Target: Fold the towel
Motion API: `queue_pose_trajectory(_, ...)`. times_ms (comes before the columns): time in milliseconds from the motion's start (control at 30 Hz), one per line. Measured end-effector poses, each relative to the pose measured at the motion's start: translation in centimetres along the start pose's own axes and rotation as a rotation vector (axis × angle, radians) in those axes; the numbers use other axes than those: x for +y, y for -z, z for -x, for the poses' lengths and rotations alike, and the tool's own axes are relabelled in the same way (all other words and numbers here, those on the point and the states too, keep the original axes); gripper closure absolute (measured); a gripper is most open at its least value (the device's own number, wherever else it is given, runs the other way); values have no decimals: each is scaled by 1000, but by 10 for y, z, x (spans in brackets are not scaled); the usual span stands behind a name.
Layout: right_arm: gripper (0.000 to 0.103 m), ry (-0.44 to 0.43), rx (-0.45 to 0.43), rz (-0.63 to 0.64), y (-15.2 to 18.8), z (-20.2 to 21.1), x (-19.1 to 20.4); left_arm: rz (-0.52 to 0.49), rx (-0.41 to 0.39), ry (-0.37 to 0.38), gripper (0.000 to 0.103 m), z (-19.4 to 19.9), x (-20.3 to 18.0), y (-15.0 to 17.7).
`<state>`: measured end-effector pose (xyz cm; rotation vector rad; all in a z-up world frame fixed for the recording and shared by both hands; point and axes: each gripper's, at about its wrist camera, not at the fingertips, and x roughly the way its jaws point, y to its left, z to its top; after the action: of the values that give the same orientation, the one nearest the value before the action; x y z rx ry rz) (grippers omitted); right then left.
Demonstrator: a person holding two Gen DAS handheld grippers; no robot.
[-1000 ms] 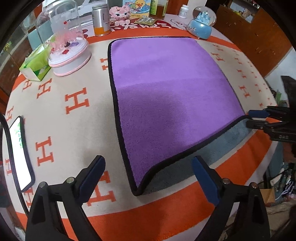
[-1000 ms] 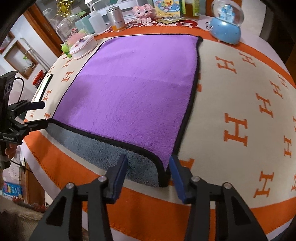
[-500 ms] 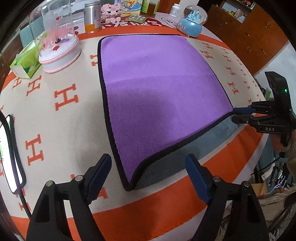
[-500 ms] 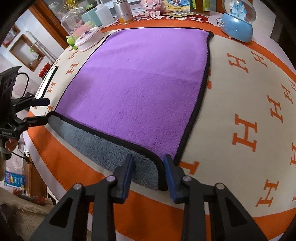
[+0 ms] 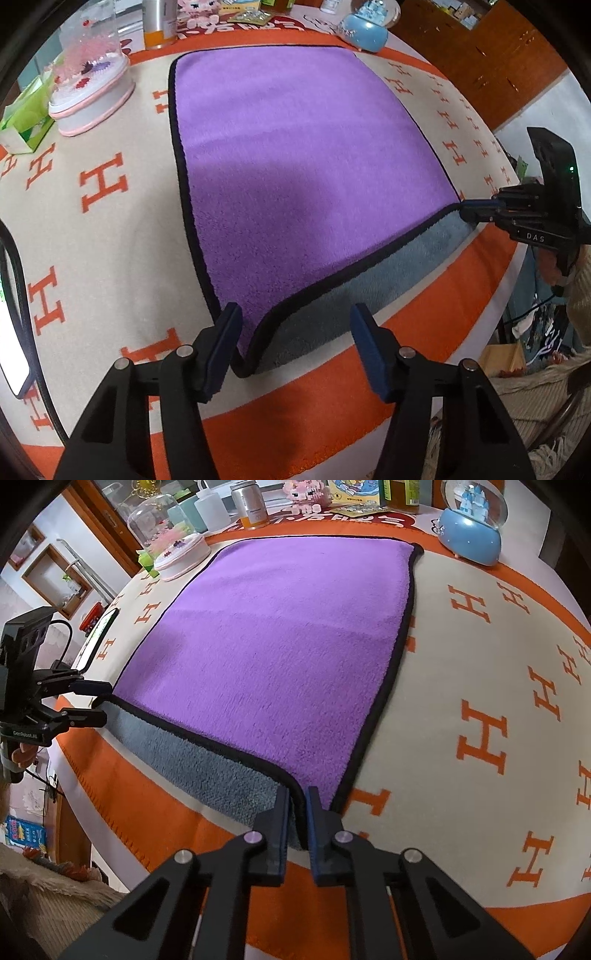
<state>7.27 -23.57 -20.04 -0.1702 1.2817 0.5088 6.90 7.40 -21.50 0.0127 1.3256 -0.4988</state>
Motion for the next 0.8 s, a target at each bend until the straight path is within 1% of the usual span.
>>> queue_pose_trajectory(33,95,1,-1,1,0,0,0,-2,8,3,55,-1,-1,0)
queue_pose_trajectory(67,96,1,-1,1,1,0,0,-6,16,1,58,-3,-2,-1)
queue_pose_trajectory(133,96,2,-3,0,1,1,1,-16,24,-10,68,-4,-5,0)
queue_pose_trajectory(167,97,2,-5,-1,2,1,1,-21,25,-12,71,-4,-6,0)
queue_pose_trajectory(233,97,2,-7,-2,2,2,1,-32,26,-23,84,-5,-10,-1)
queue_pose_trajectory(300,97,2,-9,-3,3,2,1,-39,25,-44,91,-4,-12,-1)
queue_pose_trajectory(333,98,3,-10,-4,3,2,1,-47,27,-70,94,-5,-14,-1)
queue_pose_trajectory(433,98,8,-16,-8,4,4,2,-63,26,-113,97,-4,-17,0)
queue_pose_trajectory(633,98,21,-34,-20,6,9,3,-78,3,-181,98,5,-26,-3)
queue_pose_trajectory(800,98,42,-70,-36,2,21,3,-71,-44,-207,98,22,-30,-15)
